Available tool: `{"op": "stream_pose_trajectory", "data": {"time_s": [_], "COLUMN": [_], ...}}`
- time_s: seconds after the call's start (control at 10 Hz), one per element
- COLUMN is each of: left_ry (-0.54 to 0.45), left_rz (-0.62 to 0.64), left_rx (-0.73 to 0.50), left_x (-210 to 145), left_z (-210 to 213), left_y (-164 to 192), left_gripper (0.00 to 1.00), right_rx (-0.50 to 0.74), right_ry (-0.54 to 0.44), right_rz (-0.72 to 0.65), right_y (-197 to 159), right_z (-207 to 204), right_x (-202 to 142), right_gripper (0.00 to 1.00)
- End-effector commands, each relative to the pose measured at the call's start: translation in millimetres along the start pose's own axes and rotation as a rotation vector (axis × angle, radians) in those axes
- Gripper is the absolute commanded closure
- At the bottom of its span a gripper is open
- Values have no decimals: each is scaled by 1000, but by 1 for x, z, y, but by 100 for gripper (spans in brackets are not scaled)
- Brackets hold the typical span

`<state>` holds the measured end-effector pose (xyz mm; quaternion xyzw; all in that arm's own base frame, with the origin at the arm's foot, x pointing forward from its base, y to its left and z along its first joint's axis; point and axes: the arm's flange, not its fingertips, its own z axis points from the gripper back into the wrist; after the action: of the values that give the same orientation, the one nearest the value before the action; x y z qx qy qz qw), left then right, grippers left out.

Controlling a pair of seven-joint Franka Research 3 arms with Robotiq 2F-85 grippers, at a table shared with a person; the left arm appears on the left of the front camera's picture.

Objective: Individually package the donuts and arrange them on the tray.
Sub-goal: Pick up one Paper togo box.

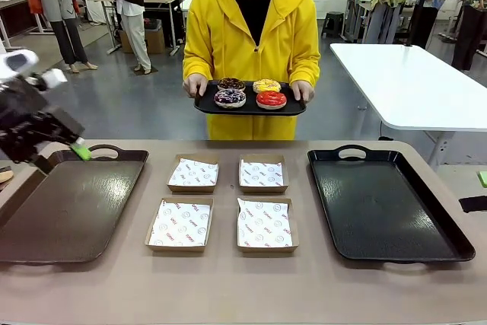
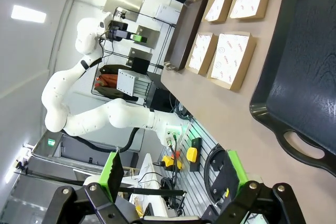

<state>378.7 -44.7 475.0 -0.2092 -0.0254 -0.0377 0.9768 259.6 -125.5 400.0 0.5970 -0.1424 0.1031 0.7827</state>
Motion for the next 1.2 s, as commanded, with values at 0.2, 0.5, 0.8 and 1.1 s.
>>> {"op": "stream_pose_trajectory", "data": {"time_s": [0.2, 0.5, 0.8, 1.1], "left_ry": [61, 64, 67, 62], "left_rz": [-9, 21, 16, -19], "left_rx": [273, 357, 404, 366], "left_x": [21, 22, 24, 24], "left_z": [-70, -133, -192, -208], "left_y": [-66, -93, -110, -123], "left_gripper": [0, 0, 0, 0], "right_rx": [13, 13, 13, 13], "right_ry": [-6, -6, -6, -6], "right_rz": [12, 12, 12, 12], "right_y": [-1, -1, -1, -1], "right_z": [0, 0, 0, 0], "right_x": [0, 0, 0, 0], "right_gripper": [0, 0, 0, 0]}}
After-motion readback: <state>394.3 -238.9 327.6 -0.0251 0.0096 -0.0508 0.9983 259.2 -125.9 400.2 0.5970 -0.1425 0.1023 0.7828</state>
